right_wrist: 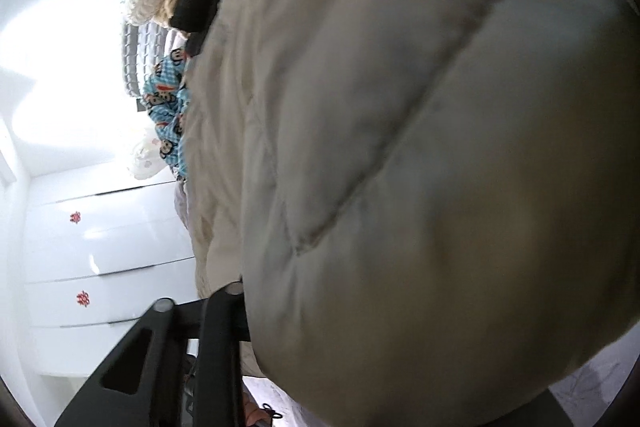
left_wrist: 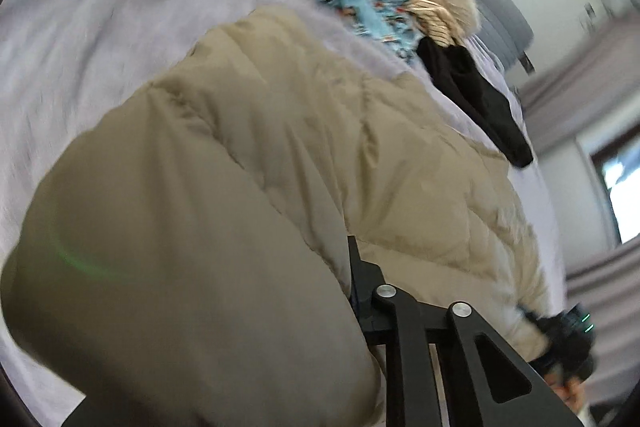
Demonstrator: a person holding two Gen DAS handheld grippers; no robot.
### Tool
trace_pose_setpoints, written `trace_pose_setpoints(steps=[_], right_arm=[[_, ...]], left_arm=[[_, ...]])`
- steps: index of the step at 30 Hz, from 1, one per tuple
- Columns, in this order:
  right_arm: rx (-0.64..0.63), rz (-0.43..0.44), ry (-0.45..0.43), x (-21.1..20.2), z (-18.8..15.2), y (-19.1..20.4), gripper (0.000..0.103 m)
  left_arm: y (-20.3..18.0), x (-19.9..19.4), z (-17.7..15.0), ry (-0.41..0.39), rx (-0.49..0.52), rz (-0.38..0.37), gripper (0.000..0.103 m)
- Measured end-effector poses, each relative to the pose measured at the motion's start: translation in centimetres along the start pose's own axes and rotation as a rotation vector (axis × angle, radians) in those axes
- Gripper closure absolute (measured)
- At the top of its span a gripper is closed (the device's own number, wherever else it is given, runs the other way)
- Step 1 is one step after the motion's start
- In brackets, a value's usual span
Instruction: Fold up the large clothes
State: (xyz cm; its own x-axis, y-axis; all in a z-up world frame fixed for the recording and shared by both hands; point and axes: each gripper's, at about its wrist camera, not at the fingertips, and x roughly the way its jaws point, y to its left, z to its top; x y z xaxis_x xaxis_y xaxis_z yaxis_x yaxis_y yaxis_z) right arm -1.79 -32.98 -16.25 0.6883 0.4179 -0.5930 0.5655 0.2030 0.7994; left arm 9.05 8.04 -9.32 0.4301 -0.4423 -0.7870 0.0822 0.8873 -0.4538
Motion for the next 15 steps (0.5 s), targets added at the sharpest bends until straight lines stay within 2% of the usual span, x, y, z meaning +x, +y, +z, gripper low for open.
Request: trace_pose_setpoints(steps=[3,7,11,15], right_arm=[[-0.033,0.024,-0.015,-0.9,-0.5,1.0,0.079],[-0.063,0.035,-0.032,-2.4,-2.1,1.7,0.080],[-0.069,0.010,-0.042,-4.1,-4.9,1.7,0.081],[-0.067,-0.028,-0.030,-6.0,-7.8,1.1,0.081]], left_arm=[[-1.7,-1.8,0.2,-0.036,0.096,0.002,0.084],[-2.9,-4.4,0.0,-0.049,0.179,-0.040,0.084],[-2.4,-7.1,-1.5,-0.016,0.216,-0.074,0.084],[-0.9,-9.3,-4.6,0.059,0.212,-0.089,0.084]])
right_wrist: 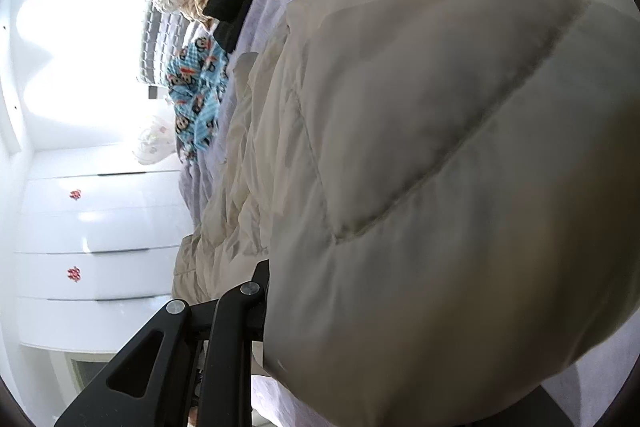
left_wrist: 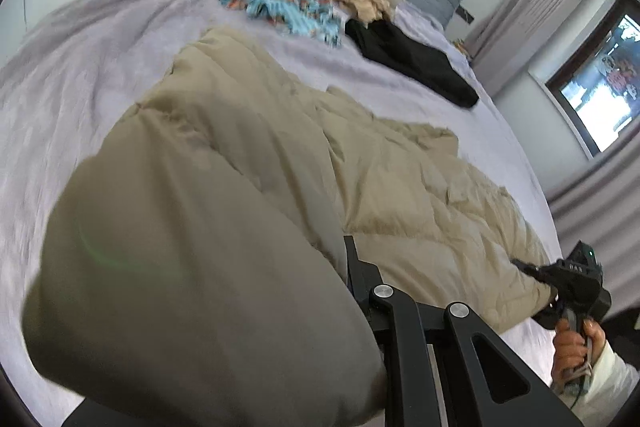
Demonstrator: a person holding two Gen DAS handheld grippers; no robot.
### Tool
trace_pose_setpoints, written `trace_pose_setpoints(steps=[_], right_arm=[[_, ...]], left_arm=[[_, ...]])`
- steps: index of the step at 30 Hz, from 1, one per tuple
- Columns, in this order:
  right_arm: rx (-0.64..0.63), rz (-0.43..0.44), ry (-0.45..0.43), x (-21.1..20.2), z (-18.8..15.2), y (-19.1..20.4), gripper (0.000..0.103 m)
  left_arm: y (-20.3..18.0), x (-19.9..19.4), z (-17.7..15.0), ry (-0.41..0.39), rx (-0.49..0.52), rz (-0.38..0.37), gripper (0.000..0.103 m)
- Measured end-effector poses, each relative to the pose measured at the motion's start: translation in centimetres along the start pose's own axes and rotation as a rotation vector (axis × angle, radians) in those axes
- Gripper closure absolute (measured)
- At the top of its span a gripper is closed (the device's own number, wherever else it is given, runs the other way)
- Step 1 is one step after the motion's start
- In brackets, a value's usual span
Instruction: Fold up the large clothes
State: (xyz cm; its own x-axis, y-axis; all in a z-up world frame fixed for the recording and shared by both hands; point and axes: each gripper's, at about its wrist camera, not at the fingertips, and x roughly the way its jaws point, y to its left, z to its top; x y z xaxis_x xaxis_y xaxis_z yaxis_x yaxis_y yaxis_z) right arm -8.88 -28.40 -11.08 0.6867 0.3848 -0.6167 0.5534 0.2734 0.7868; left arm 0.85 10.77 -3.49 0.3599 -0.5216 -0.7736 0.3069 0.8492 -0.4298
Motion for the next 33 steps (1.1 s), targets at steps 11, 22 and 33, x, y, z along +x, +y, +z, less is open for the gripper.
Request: trace_pose_setpoints(steps=[11,22,33], right_arm=[[0.079,-0.089,0.094,-5.4,-8.1,-6.1,0.080],[0.126,-0.136,0.128,-4.5,-7.7,-6.6,0.070],[-0.019,-0.362,0.111,-9.0,-7.9,-3.3,0.056]], left_arm=[[2.1,-2.9,-12.5,0.172,-0.149,0.058,0.083],[1.7,-5.4,-13.9,0.178,-0.188,0.294,0.056],[1.1,-11.5,-12.5,0.065,-0.156,0.544,0.056]])
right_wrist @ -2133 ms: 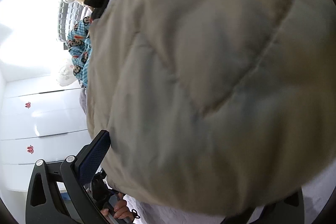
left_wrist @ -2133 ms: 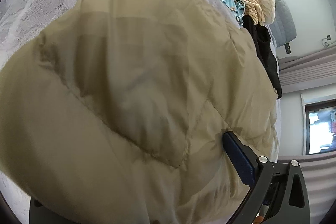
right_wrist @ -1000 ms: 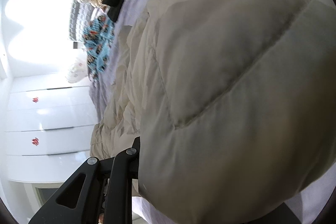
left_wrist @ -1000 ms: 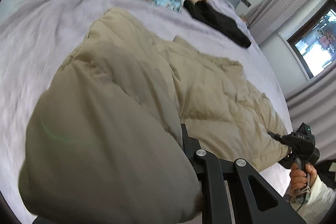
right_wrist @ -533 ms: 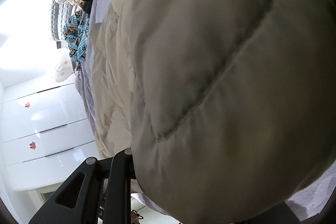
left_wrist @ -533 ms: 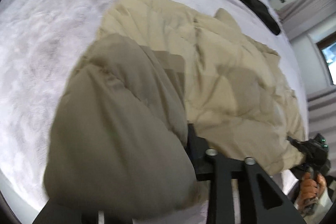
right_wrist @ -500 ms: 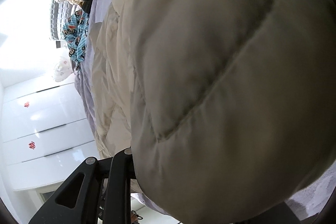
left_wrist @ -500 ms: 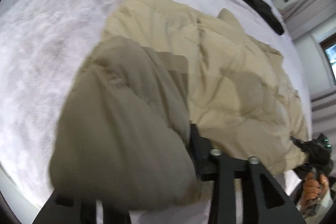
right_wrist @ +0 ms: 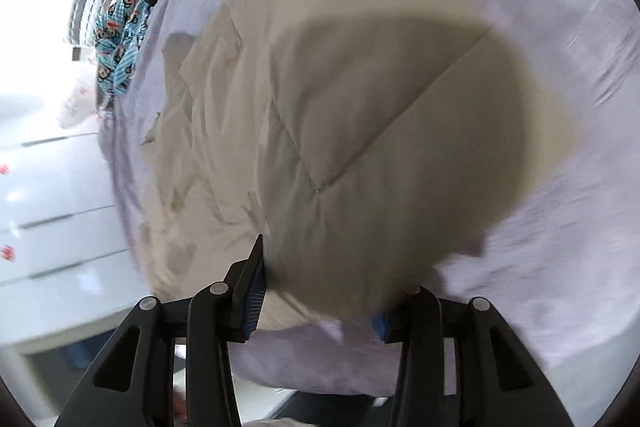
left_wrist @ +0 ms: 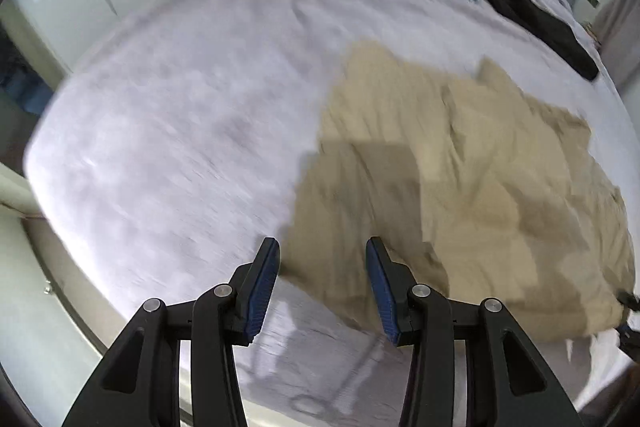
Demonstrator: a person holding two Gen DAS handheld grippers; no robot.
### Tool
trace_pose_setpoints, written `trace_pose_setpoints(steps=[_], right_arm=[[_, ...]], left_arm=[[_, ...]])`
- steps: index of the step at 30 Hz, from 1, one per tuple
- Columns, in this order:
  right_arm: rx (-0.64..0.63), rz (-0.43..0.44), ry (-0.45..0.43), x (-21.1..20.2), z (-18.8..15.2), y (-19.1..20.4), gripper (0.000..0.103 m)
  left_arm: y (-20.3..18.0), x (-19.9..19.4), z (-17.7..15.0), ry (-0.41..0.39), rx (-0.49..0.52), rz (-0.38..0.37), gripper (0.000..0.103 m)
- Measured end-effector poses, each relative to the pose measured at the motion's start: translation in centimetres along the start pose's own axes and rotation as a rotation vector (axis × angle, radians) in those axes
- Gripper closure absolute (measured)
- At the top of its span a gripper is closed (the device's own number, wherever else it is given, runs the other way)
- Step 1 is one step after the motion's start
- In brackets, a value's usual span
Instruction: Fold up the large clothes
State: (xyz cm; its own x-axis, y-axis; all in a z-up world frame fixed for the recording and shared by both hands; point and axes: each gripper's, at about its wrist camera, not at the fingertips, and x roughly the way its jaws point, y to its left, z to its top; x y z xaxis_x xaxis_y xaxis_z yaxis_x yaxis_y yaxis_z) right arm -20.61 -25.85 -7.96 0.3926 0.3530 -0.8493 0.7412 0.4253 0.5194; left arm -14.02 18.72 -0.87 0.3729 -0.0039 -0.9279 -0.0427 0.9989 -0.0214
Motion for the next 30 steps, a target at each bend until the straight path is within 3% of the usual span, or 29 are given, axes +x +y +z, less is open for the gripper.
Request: trace_pose_setpoints(steps=[1,3,8,10,12,13,15,18,21,23,26,30], right_arm=[[-0.017,-0.037,-0.026,-1.0,-0.1,0.1,0.057],[-0.025,-0.060,-0.060,-2.0,-0.1,0.3,0.072],[-0.086,-0.147,-0.106,-4.1,-1.1,0.0,0.077],[-0.093,-0.155,-0.083,-5.6,-1.8,-2.0,0.077],[-0.107,-0.146,-0.083,-6.3,-1.4,-2.0,0.077],[-0.134,-0.136,-0.093,-6.8,-1.5,-1.6,0.077],[-0.229,-0.107,-0.131,-7.4,-1.4,0.6,0.077],[-0.356,-0.132,-0.138,-6.6,-1.4,3.3,0.077],[-0.443,-0.201,-0.084,-2.9,-1.1,4.6,0.077],[-0.436,-0.248,-0.030,-0.7,-0.9,3.6,0.077],[-0.370,-0.252,0.014,0.8,-0.7,1.7,0.077],[-0.371,-0.254,0.006,0.4,-1.0,1.7,0.077]], left_arm=[[0.4,-0.5,0.3,-0.016,-0.010,-0.005,0.056],[0.8,-0.8,1.0,-0.024,-0.012,-0.032,0.056],[-0.7,1.6,1.2,0.036,0.054,-0.042,0.056],[-1.2,4.2,0.4,0.105,0.079,0.025,0.056],[-0.8,7.0,-0.4,0.207,0.066,0.037,0.056],[-0.5,7.6,-0.6,0.220,0.046,0.029,0.055],[0.1,8.2,-0.7,0.225,0.014,0.048,0.040],[0.4,8.2,-0.6,0.234,-0.018,0.063,0.036],[0.4,7.5,-0.5,0.236,-0.032,0.089,0.036],[0.4,6.5,-0.6,0.234,-0.041,0.107,0.036],[0.4,5.0,-0.7,0.223,-0.049,0.086,0.036],[1.1,3.6,-0.4,0.200,-0.033,0.062,0.036]])
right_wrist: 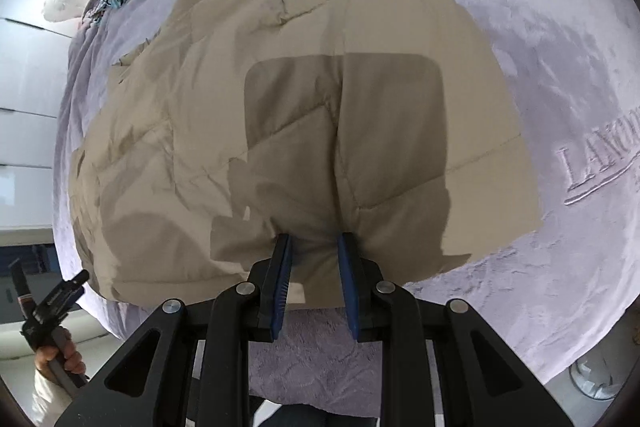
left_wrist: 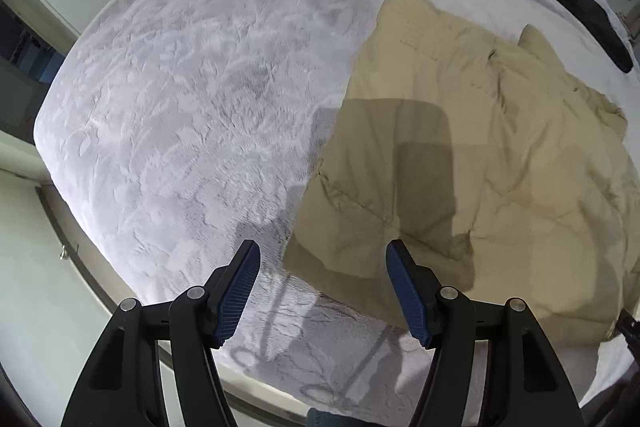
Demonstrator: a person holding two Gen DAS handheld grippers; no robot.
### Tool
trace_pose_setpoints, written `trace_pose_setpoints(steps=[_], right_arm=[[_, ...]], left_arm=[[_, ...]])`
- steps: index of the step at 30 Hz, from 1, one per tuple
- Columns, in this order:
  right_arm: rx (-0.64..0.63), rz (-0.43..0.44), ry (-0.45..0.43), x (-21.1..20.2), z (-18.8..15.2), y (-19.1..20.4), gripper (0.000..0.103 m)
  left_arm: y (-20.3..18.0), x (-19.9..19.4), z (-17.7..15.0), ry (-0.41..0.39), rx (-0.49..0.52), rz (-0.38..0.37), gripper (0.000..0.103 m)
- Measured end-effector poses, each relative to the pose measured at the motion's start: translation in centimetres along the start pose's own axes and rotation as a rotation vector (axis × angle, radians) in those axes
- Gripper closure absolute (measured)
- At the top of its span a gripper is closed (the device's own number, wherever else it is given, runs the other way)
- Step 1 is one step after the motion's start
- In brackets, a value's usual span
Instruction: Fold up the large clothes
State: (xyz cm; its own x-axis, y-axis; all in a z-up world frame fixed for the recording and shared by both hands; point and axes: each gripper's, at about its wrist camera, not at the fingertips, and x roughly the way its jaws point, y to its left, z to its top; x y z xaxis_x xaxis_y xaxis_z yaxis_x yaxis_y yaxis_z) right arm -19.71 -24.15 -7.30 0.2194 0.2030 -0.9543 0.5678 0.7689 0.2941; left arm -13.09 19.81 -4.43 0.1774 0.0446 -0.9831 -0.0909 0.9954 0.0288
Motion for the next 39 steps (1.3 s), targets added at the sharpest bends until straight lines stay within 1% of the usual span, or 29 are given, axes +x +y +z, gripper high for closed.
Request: trace_pose_setpoints(steps=[2,5,7,9,10,11,12,13,15,19,21,22,23,24,25,26,27,30,31,34,35,36,39], right_arm=[[-0.014,0.000,-0.033,-0.9,-0.2,0.9,0.076],[-0.024,0.021,-0.097,-1.7,-0.4,3.2,0.076],[-0.029,0.029,-0.118,-1.7,-0.7,5.3,0.076],[-0.030,0.044,-0.113,-1.2,-1.1,7.5,0.076],[-0.038,0.053,-0.102,-0.8,-1.3,8.8,0.076],[-0.051,0.058,-0.091,-0.4,-1.7,10.0,0.076],[-0.064,0.060,-0.080,0.0,-1.9,11.1,0.073],[-0.075,0.061,-0.067,0.5,-2.1,12.3,0.071],[-0.082,0.059,-0.041,1.4,-2.4,14.2,0.067],[-0.107,0.046,0.007,2.7,-3.0,16.8,0.065],[-0.111,0.036,0.023,3.4,-3.0,17.9,0.054],[-0.111,0.036,0.028,3.5,-3.0,18.1,0.051],[-0.111,0.037,0.033,3.7,-3.1,18.4,0.043],[-0.110,0.035,0.038,3.8,-3.0,18.5,0.035],[-0.108,0.032,0.043,4.0,-3.1,18.8,0.031],[-0.105,0.033,0.046,4.3,-2.9,19.3,0.025],[-0.102,0.037,0.051,4.5,-2.9,19.5,0.023],[-0.097,0.040,0.064,5.0,-2.8,19.8,0.022],[-0.098,0.042,0.069,5.2,-2.8,20.0,0.017],[-0.101,0.051,0.078,5.9,-2.9,20.7,0.014],[-0.103,0.055,0.077,6.0,-3.0,20.8,0.005],[-0.101,0.065,0.070,6.1,-3.1,20.8,0.000],[-0.095,0.067,0.057,6.5,-3.4,21.0,0.000]], left_arm=[[0.2,0.0,0.6,0.003,0.013,-0.006,0.036],[0.7,-0.3,1.4,-0.005,0.051,-0.018,0.036],[1.2,-0.6,2.2,-0.011,0.096,-0.030,0.036],[1.5,-0.7,3.0,-0.017,0.129,-0.030,0.036],[1.6,-0.7,3.3,-0.017,0.139,-0.035,0.028],[1.7,-0.6,3.8,-0.014,0.157,-0.045,0.010],[1.8,-0.5,4.1,-0.017,0.167,-0.052,0.005],[1.8,-0.5,4.5,-0.029,0.186,-0.058,0.004],[1.7,-0.2,5.0,-0.029,0.219,-0.062,0.004],[1.9,0.5,5.9,-0.016,0.239,-0.091,0.004],[1.9,0.9,6.3,-0.007,0.250,-0.103,0.004],[1.9,1.2,6.4,-0.003,0.255,-0.109,0.004],[1.8,1.3,6.5,-0.002,0.257,-0.110,0.001],[1.8,1.6,6.7,0.000,0.258,-0.111,0.001],[1.8,1.7,6.8,0.000,0.259,-0.113,0.001],[1.8,1.9,6.8,0.002,0.260,-0.115,0.001],[1.8,2.0,6.9,0.008,0.262,-0.119,0.001],[1.7,2.4,7.0,0.018,0.270,-0.133,0.001],[1.7,2.7,7.1,0.015,0.276,-0.132,0.001],[1.8,3.4,7.3,-0.002,0.282,-0.103,0.001],[1.8,3.6,7.3,-0.003,0.280,-0.105,0.001],[1.8,3.9,7.4,0.005,0.277,-0.114,0.001],[2.0,4.9,7.9,0.038,0.275,-0.145,0.001]])
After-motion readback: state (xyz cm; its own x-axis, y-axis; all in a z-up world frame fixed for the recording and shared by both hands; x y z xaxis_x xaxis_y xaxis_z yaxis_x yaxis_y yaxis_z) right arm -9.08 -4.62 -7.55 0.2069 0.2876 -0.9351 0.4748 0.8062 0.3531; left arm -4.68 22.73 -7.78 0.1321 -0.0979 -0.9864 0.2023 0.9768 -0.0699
